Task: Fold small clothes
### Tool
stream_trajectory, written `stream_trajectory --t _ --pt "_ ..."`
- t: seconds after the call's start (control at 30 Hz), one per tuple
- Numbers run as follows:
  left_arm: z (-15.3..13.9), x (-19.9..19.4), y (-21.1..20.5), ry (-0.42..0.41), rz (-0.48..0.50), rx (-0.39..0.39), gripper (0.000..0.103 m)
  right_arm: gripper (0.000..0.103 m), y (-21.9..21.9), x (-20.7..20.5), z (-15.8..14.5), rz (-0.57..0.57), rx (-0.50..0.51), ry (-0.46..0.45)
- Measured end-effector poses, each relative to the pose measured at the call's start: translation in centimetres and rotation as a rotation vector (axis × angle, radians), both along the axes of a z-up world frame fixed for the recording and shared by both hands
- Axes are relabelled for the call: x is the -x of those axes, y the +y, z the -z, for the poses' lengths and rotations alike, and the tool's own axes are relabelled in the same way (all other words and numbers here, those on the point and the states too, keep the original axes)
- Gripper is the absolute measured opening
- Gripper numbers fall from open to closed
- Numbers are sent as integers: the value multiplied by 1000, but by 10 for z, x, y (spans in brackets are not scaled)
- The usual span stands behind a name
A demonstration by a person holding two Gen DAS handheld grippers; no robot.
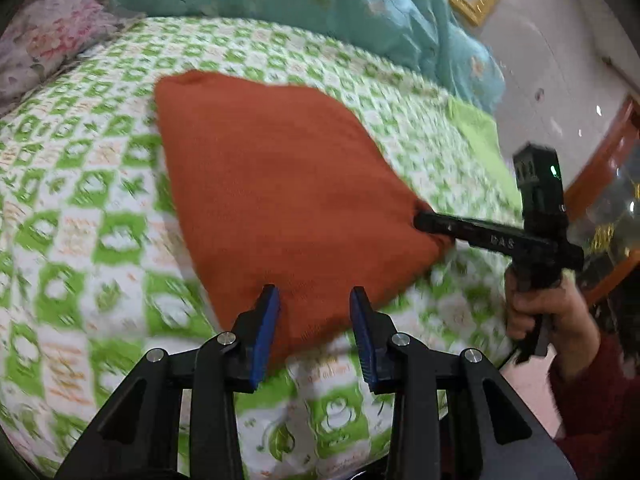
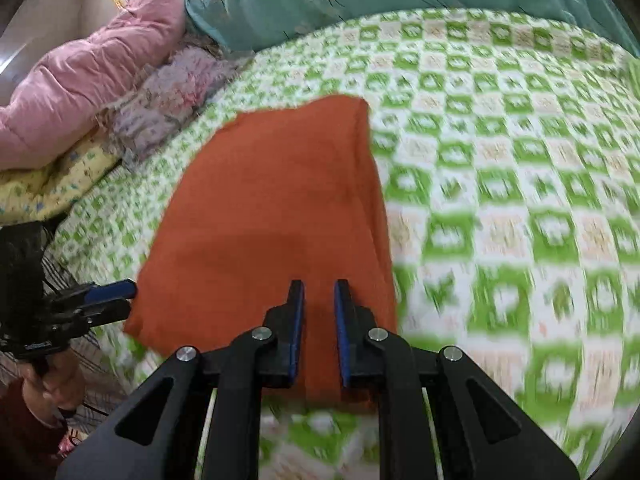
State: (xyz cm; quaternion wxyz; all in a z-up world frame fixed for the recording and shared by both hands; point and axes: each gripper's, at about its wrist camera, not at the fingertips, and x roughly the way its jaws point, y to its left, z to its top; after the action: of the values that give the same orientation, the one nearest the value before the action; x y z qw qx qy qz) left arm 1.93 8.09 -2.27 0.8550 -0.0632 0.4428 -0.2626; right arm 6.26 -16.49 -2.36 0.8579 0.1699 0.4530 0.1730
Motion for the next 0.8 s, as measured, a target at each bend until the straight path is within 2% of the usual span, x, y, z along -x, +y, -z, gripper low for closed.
stream_trajectory --t 0.07,0.1,0.23,0.33,0.37,0.6,0.73,0.8 --pt "13 -1 -5 18 -15 -38 36 16 -4 4 14 16 -15 24" --pt "13 0 -5 12 -25 -32 37 16 -7 5 16 27 -42 22" --pt "6 -2 -1 36 -27 5 38 17 -6 7 6 35 -29 13" --pt "-9 -8 13 18 -44 19 52 27 -9 10 -7 35 -44 -15" --pt "-12 -11 19 11 -65 26 56 34 -12 9 -12 45 -47 -29" --pt "0 -54 56 104 -207 79 57 37 -11 -1 -20 68 -70 -41" --pt "6 -81 64 131 -247 103 59 37 -8 -17 -23 44 -90 -44" --pt "9 -104 68 154 -261 142 60 41 -9 -32 -22 60 -83 -44"
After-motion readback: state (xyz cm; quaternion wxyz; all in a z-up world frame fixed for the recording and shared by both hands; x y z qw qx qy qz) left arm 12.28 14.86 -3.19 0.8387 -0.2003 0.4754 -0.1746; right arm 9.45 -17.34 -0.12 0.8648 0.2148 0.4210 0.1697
